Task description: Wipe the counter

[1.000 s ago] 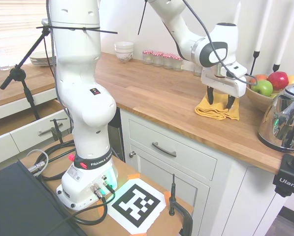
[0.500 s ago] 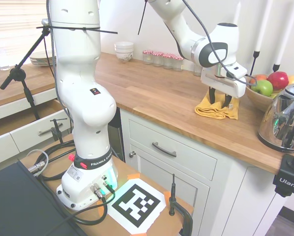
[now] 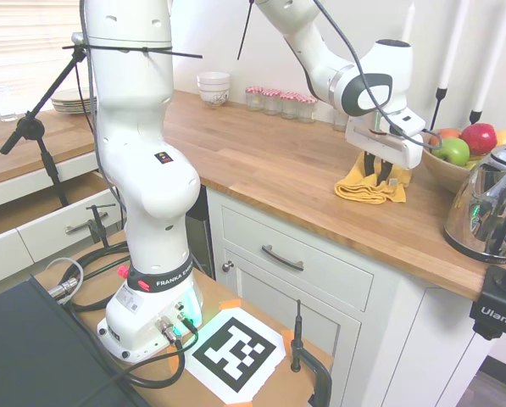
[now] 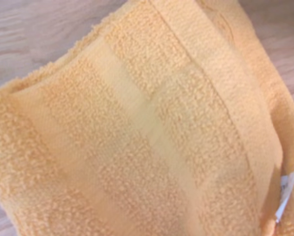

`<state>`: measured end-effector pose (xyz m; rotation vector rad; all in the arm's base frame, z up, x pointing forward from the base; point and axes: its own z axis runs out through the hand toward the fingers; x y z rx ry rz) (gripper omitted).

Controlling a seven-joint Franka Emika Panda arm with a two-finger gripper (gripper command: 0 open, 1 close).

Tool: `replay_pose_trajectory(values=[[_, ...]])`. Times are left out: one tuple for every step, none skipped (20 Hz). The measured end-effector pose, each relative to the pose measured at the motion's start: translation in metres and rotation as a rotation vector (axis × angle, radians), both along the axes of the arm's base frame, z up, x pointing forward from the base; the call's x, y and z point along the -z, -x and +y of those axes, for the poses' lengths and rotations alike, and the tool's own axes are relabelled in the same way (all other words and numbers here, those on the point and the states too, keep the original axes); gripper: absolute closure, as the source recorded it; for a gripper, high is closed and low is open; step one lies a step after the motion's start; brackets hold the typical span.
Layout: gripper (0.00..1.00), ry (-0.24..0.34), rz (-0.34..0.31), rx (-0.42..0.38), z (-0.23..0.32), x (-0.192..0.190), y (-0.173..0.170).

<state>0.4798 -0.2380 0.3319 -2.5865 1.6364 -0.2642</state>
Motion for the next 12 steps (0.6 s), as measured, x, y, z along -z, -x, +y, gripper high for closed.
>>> replay_pose_trajectory(values=[[1.00,-0.002,-0.001,0.001,-0.0002,0.0000,0.0001],[1.00,-0.004,-0.002,0.002,-0.0005,0.0000,0.0003],[1.00,-0.006,-0.003,0.004,-0.0009,-0.0001,0.0004],[1.00,-0.007,-0.004,0.005,-0.0013,-0.0001,0.0006],[1.00,-0.008,-0.005,0.005,-0.0014,-0.0001,0.0007],[1.00,-0.008,-0.005,0.005,-0.0015,-0.0001,0.0007],[1.00,-0.008,-0.005,0.005,-0.0015,-0.0001,0.0007],[1.00,-0.008,-0.005,0.005,-0.0015,-0.0001,0.0007],[1.00,-0.008,-0.005,0.005,-0.0012,-0.0001,0.0005],[1.00,-0.009,-0.005,0.003,-0.0002,-0.0001,0.0001],[1.00,-0.009,-0.004,-0.002,0.0019,0.0000,-0.0009],[1.00,-0.009,-0.004,-0.009,0.0052,0.0000,-0.0025]])
